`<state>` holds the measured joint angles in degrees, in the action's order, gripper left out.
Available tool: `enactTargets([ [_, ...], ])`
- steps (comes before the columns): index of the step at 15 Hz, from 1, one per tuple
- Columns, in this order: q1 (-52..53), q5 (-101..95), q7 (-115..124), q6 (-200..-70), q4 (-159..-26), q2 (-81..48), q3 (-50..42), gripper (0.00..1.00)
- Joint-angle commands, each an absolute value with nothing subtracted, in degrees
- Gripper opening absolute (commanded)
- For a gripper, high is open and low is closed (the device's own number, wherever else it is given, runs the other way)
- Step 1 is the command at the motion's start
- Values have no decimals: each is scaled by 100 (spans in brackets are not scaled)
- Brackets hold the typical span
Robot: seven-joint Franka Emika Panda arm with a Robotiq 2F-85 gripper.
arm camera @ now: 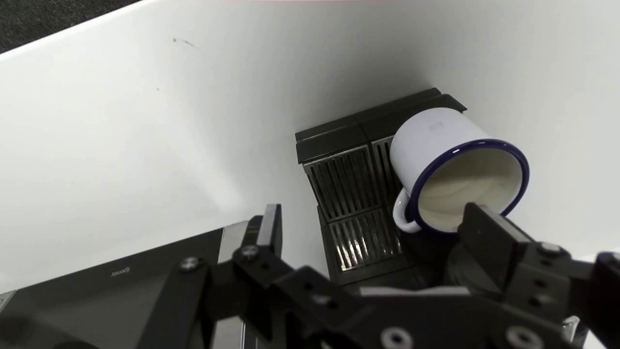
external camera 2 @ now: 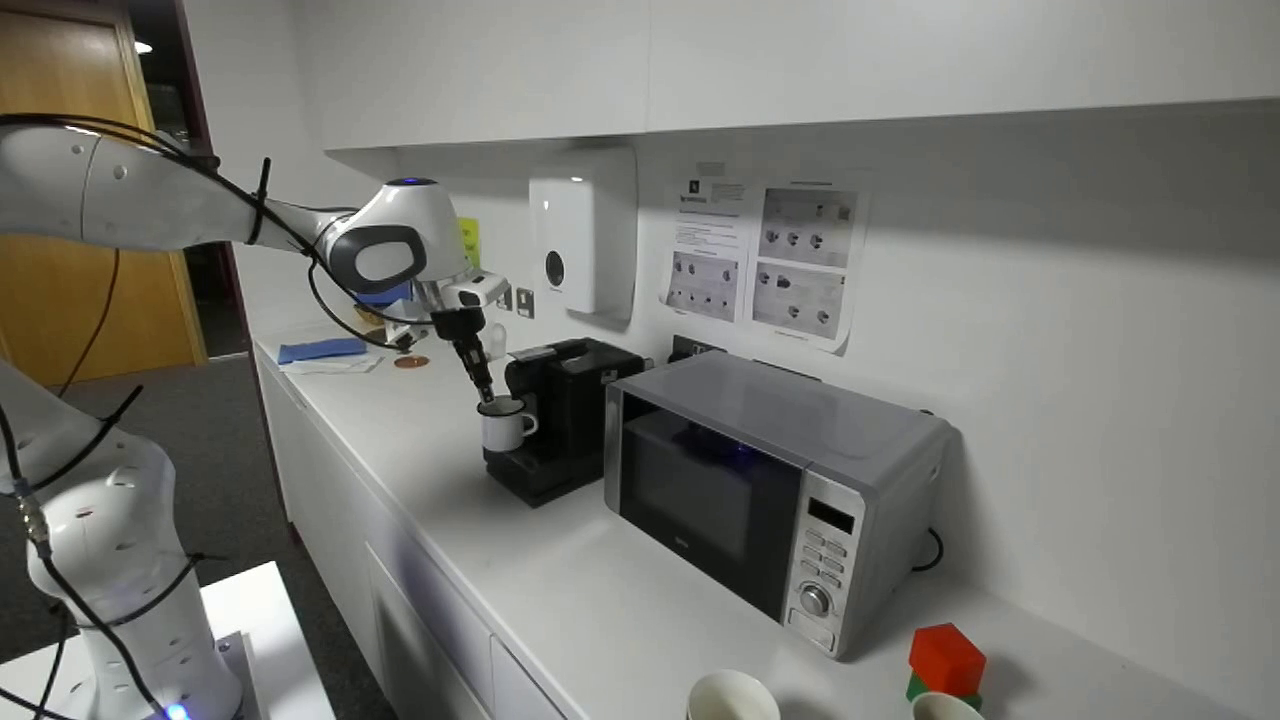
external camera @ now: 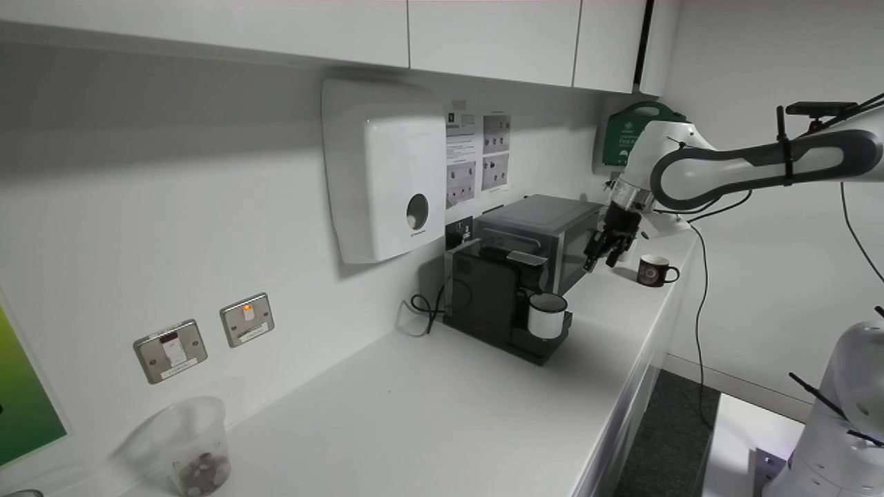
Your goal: Put the cup on the coffee maker and then remove it and put it back on the table
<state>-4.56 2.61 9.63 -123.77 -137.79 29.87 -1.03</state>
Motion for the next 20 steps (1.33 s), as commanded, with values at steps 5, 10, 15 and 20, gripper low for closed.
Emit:
enactTargets([
  [5,-461,263,959,-12366,-13770,2984,-101,100],
  [10,-461,263,959,-12366,-13770,2984,-101,100],
  [15,-505,256,1093,-12338,-13728,2916,-80,100],
  [20,-521,335,1465,-12356,-13695,2766,-26,100],
])
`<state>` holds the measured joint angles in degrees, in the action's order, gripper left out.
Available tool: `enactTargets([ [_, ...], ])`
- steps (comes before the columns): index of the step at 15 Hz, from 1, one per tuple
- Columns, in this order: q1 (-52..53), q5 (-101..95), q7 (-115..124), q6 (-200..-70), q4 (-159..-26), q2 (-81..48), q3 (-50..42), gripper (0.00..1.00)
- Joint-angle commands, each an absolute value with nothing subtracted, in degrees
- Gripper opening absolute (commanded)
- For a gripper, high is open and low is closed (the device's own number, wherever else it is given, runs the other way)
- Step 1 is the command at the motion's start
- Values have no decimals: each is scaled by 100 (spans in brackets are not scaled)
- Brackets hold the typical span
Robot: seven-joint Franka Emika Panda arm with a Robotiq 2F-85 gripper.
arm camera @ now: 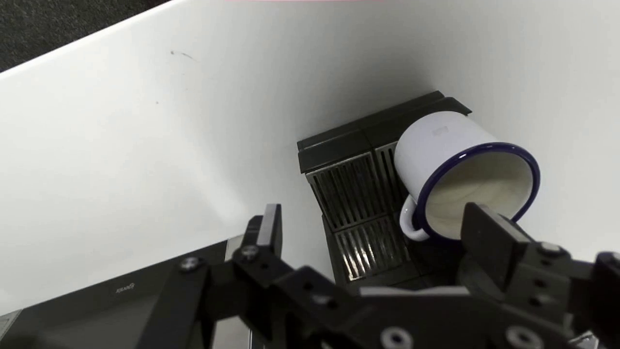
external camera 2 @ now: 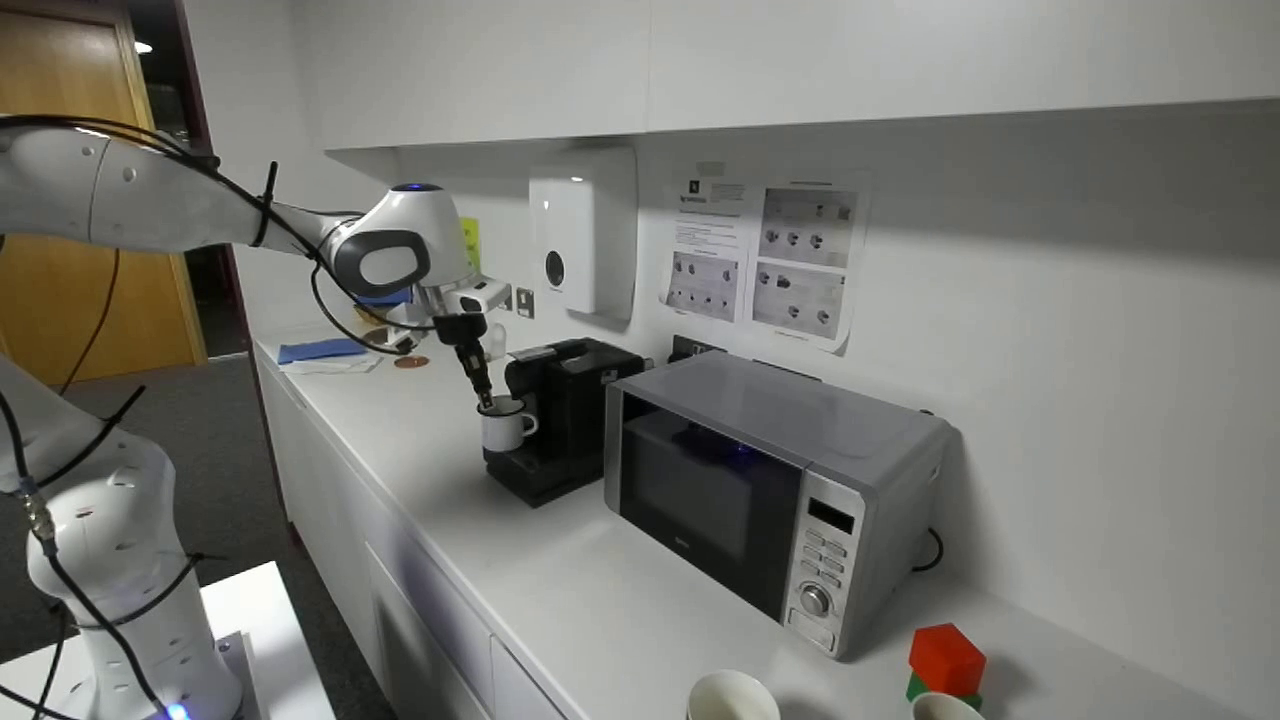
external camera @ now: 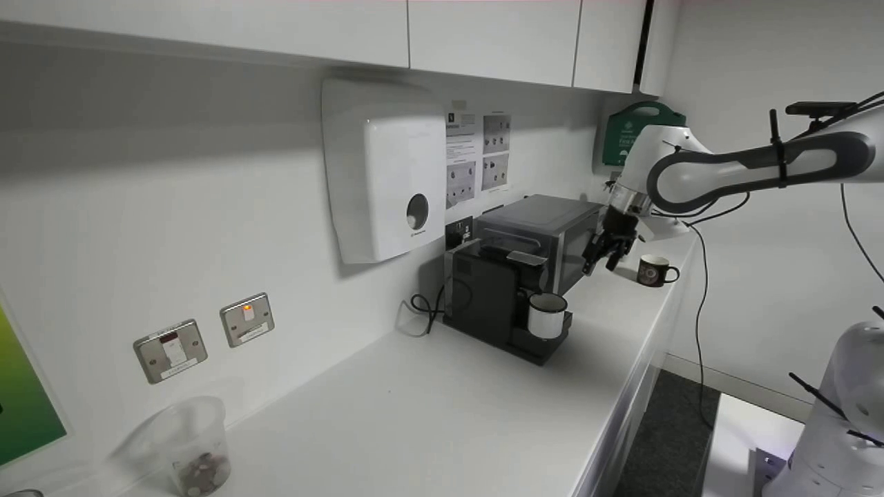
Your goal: Put the cup on the coffee maker and then remove it and put it back on the table
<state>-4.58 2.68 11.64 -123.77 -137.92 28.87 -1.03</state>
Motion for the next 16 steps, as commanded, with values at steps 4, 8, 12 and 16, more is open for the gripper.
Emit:
enactTargets([
  [4,-538,303,2012,-12312,-13566,2587,112,100],
  [8,-505,250,2405,-12291,-13386,2412,305,100],
  [12,-525,150,2747,-12313,-13160,2200,470,100],
  [16,-526,69,2999,-12360,-13014,1957,532,100],
])
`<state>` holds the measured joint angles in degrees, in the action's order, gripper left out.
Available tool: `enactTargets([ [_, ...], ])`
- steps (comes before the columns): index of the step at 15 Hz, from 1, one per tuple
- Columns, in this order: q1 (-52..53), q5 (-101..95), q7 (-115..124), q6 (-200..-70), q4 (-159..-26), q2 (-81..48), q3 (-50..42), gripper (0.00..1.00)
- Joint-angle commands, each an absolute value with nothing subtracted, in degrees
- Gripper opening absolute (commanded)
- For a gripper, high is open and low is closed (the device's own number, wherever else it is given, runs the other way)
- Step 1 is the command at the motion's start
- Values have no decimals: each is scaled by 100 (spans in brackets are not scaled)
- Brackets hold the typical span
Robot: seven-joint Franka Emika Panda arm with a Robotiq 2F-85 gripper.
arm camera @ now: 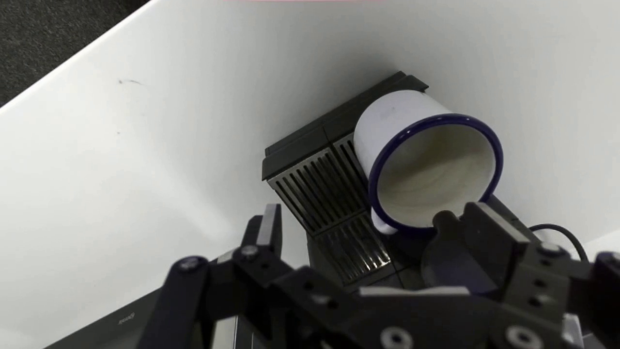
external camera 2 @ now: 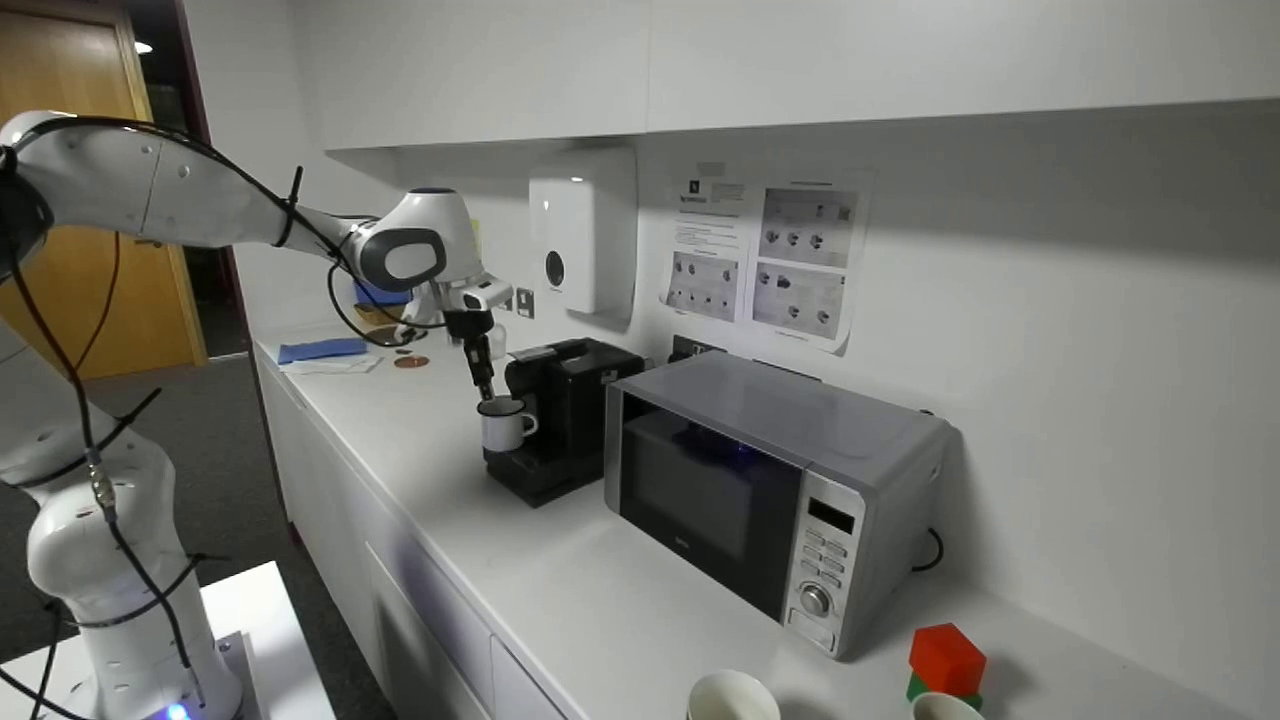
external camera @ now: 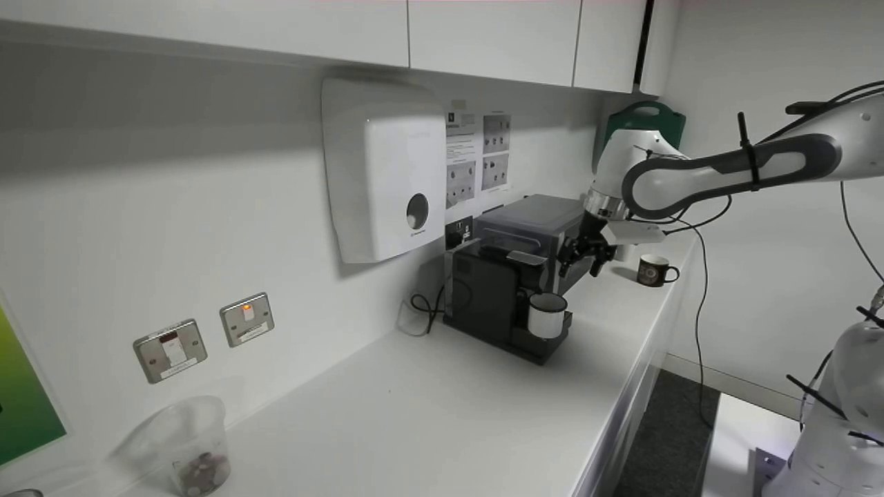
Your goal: Put the cup on the coffee maker and then remove it and put it back on the table
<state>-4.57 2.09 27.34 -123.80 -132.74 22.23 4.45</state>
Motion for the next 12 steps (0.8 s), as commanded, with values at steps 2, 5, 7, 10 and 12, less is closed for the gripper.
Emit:
enactTargets([
  [2,-503,95,3053,-12365,-12961,1836,521,100],
  [5,-479,101,3083,-12356,-12908,1676,506,100],
  [7,-464,116,3078,-12358,-12894,1595,489,100],
  [10,-446,117,3094,-12350,-12860,1480,481,100],
  [12,-435,115,3097,-12348,-12846,1410,477,100],
])
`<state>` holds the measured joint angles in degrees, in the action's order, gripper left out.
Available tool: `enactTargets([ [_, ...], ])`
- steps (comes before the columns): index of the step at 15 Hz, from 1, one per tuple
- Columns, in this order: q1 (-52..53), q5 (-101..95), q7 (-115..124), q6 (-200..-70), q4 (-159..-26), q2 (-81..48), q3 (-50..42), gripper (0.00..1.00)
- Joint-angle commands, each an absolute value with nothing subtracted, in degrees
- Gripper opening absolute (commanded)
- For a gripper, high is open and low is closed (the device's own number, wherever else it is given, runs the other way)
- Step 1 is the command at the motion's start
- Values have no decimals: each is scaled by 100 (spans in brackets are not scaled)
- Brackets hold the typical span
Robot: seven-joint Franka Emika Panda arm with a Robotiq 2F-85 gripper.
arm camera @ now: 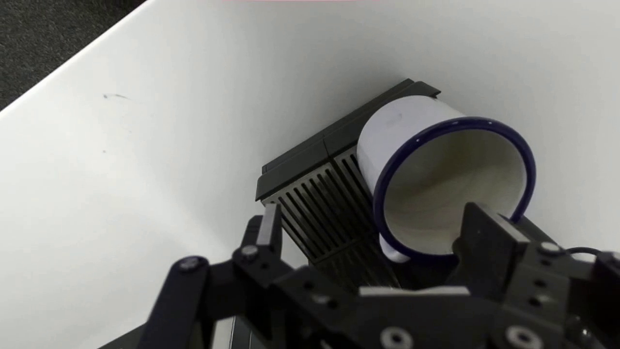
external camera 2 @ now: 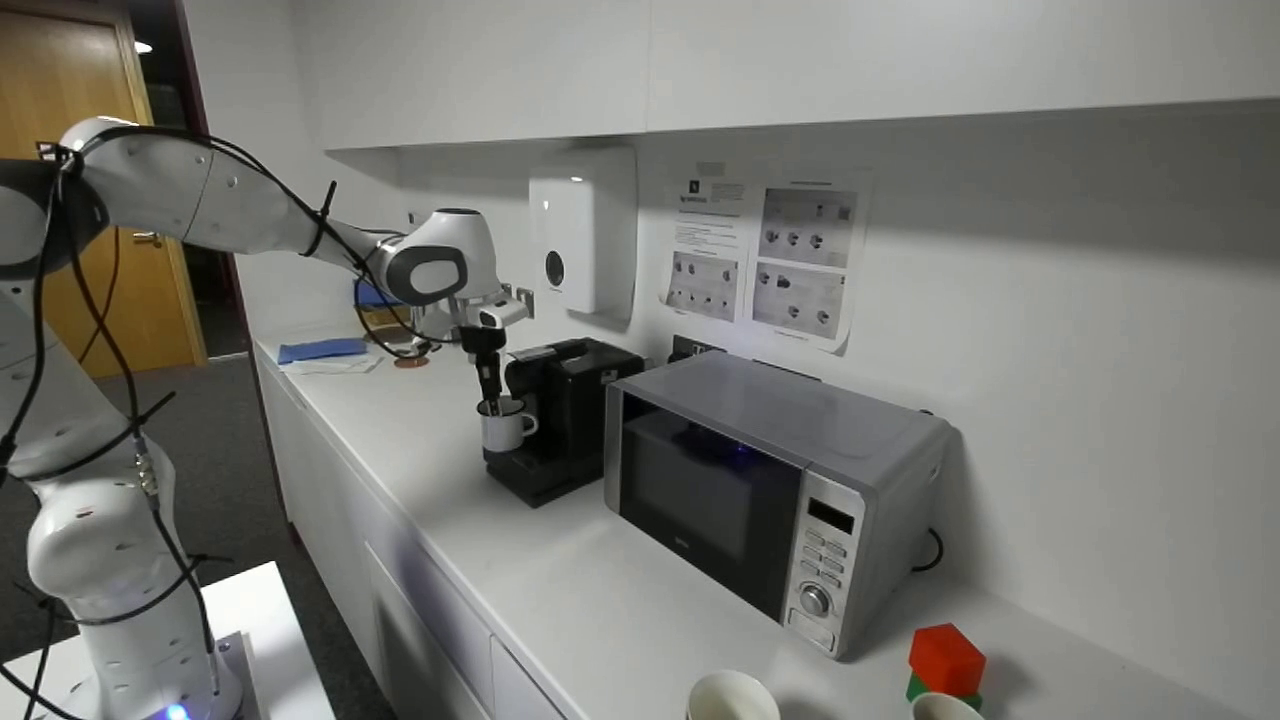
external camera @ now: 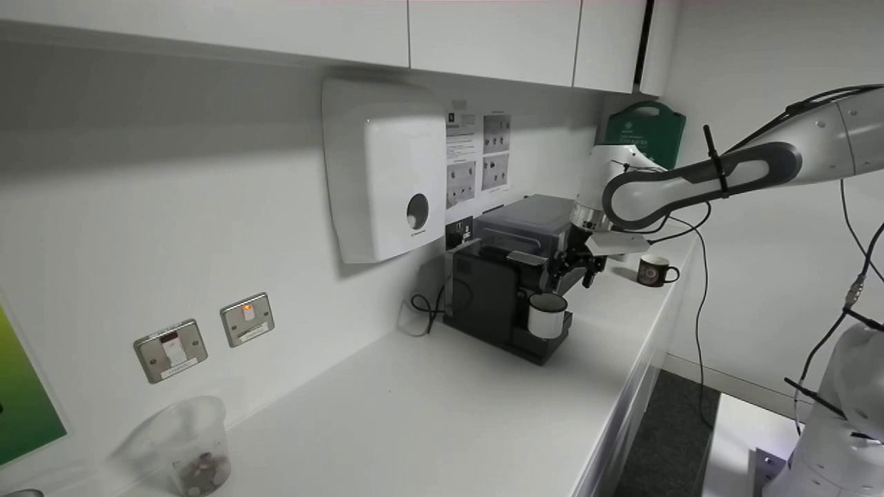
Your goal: Put the cup on the coffee maker and then remove it and put it back on the table
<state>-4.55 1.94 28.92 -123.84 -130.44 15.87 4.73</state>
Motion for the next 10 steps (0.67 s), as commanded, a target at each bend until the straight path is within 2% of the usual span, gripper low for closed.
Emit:
enactTargets([
  [1,-430,116,3100,-12348,-12841,1378,476,100],
  [10,-397,129,3103,-12337,-12835,1187,449,100],
])
